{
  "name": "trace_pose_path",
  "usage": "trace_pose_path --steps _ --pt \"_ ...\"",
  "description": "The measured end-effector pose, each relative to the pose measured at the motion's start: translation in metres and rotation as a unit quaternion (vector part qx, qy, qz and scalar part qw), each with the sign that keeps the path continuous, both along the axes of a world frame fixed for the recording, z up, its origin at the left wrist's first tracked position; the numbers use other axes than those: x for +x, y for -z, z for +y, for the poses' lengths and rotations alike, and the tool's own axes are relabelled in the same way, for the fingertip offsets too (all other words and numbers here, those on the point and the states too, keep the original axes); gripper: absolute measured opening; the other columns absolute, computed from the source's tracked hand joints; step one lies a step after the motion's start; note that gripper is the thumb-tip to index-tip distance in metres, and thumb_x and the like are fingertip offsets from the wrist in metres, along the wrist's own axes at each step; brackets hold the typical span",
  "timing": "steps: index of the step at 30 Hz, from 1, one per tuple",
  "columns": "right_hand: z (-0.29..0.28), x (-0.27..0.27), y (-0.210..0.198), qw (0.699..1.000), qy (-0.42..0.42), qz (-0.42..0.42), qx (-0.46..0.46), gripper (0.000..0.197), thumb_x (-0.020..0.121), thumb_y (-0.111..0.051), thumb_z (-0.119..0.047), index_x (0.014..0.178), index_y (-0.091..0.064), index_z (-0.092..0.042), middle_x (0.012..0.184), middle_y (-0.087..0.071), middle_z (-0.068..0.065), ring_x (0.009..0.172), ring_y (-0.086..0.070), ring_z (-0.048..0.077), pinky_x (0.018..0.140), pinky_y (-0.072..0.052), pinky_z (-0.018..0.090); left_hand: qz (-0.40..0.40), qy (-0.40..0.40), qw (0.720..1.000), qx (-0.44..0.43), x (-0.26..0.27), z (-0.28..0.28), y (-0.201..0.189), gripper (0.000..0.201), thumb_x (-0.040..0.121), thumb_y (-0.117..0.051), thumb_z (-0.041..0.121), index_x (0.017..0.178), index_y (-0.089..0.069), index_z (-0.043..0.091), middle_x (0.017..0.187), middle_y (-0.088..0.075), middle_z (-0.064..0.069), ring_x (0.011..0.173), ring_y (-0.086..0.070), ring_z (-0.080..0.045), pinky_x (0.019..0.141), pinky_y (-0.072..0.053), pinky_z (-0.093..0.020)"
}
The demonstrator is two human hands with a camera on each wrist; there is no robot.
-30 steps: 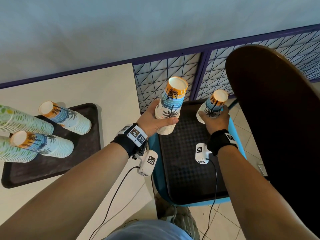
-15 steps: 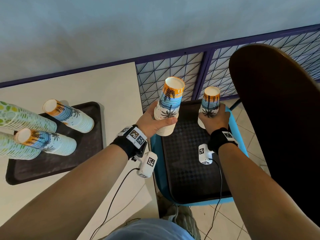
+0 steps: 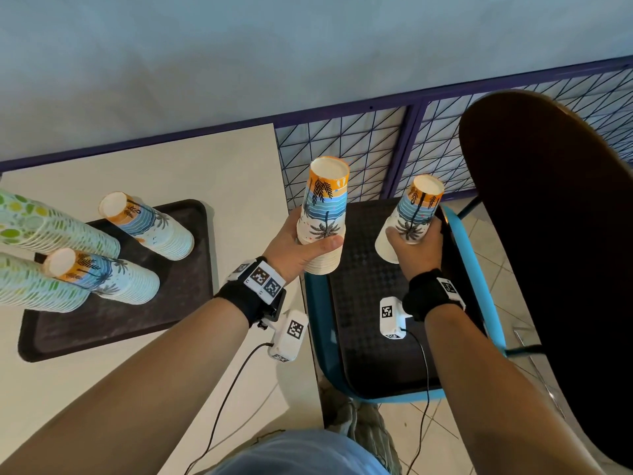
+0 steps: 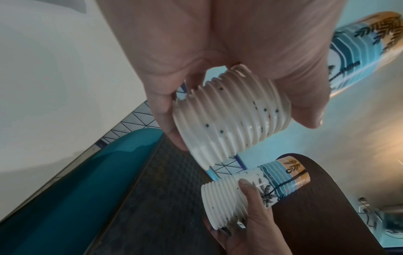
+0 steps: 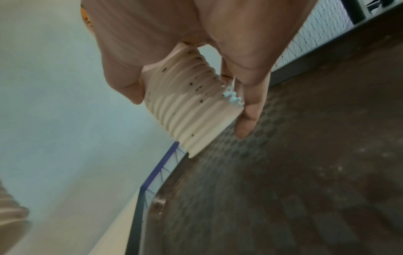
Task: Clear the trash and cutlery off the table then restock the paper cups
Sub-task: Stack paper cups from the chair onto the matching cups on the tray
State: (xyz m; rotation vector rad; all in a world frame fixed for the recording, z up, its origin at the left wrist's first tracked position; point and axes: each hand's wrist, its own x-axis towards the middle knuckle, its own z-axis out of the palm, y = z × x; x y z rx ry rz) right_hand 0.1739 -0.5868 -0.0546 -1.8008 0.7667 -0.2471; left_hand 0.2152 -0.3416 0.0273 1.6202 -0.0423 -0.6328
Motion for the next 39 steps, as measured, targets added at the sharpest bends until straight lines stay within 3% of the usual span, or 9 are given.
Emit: trace_pose_path --steps 5,9,13,16,19,25,28,32,39 --pt "0.036 -0.003 -0.007 0.997 -0.035 -0.059 0.042 0.066 0.082 -0.082 -0.017 0.135 -0.043 -0.021 0.121 -0.064 -0.009 0.101 -0.061 -0.016 0.087 -0.048 0.006 -0.011 -0.038 0.999 0.005 -0.013 0.038 0.000 0.067 0.080 -0.087 0.032 0.135 -0.050 0.036 0.128 -0.069 0.010 0.115 -0.067 -0.008 0.106 -0.053 -0.058" --pt "0.078 0.000 -0.024 0.994 -0.077 -0.074 0.038 0.066 0.083 -0.082 -0.022 0.136 -0.042 -0.024 0.120 -0.063 -0.016 0.108 -0.063 -0.004 0.099 -0.048 0.023 -0.054 -0.102 0.993 -0.002 -0.023 0.080 -0.004 0.078 0.067 -0.088 0.048 0.136 -0.052 0.040 0.131 -0.070 0.009 0.120 -0.068 -0.013 0.104 -0.054 -0.061" --pt "0.132 0.012 -0.048 0.986 -0.138 -0.090 0.031 0.060 0.083 -0.081 -0.021 0.128 -0.044 -0.037 0.114 -0.061 -0.029 0.106 -0.061 -0.010 0.098 -0.049 0.024 -0.095 -0.145 0.984 -0.026 -0.028 0.129 -0.014 0.076 0.071 -0.091 0.048 0.136 -0.054 0.038 0.133 -0.070 0.002 0.125 -0.066 -0.023 0.105 -0.052 -0.063" --pt "0.177 0.026 -0.068 0.979 -0.167 -0.112 0.032 0.056 0.083 -0.081 -0.028 0.127 -0.048 -0.035 0.113 -0.066 -0.026 0.105 -0.064 -0.007 0.098 -0.053 0.028 -0.140 -0.180 0.973 -0.042 -0.026 0.169 -0.030 0.062 0.080 -0.087 0.022 0.134 -0.057 0.025 0.127 -0.074 0.003 0.121 -0.069 -0.019 0.105 -0.055 -0.044" --pt "0.226 0.043 -0.093 0.967 -0.210 -0.140 0.019 0.059 0.086 -0.079 -0.030 0.135 -0.047 -0.024 0.118 -0.066 -0.016 0.107 -0.063 -0.005 0.095 -0.052 0.022 -0.171 -0.225 0.959 -0.029 -0.021 0.214 -0.049 0.066 0.076 -0.088 0.023 0.134 -0.056 0.021 0.125 -0.074 0.008 0.119 -0.069 -0.010 0.100 -0.055 -0.030" --pt "0.319 0.079 -0.136 0.951 -0.254 -0.177 0.008 0.060 0.087 -0.076 -0.036 0.135 -0.045 -0.020 0.118 -0.064 -0.014 0.107 -0.063 -0.003 0.098 -0.054 0.028 -0.229 -0.284 0.931 0.002 -0.010 0.309 -0.073 0.074 0.075 -0.089 0.037 0.137 -0.050 0.030 0.136 -0.068 0.005 0.128 -0.065 -0.017 0.110 -0.051 -0.050" --pt "0.357 0.095 -0.152 0.948 -0.259 -0.187 -0.010 0.055 0.086 -0.077 -0.034 0.130 -0.049 -0.015 0.110 -0.065 -0.017 0.100 -0.062 -0.012 0.090 -0.052 0.014 -0.251 -0.298 0.921 0.009 -0.004 0.343 -0.072 0.075 0.076 -0.089 0.037 0.139 -0.050 0.027 0.140 -0.066 -0.002 0.131 -0.063 -0.023 0.111 -0.049 -0.057" --pt "0.403 0.111 -0.160 0.946 -0.267 -0.185 -0.015 0.064 0.080 -0.077 -0.042 0.132 -0.046 -0.020 0.118 -0.068 -0.009 0.106 -0.067 0.004 0.097 -0.056 0.035 -0.246 -0.303 0.921 0.006 0.001 0.369 -0.058 0.075 0.075 -0.090 0.037 0.138 -0.050 0.029 0.142 -0.065 -0.002 0.132 -0.062 -0.022 0.112 -0.048 -0.057" --pt "0.440 0.119 -0.144 0.947 -0.296 -0.103 -0.071 0.065 0.082 -0.079 -0.041 0.133 -0.042 -0.025 0.116 -0.065 -0.014 0.095 -0.060 0.002 0.073 -0.037 0.004 -0.200 -0.279 0.938 0.038 0.007 0.379 -0.025 0.097 0.070 -0.089 0.051 0.148 -0.043 0.015 0.142 -0.064 0.002 0.130 -0.063 -0.012 0.115 -0.048 -0.047"
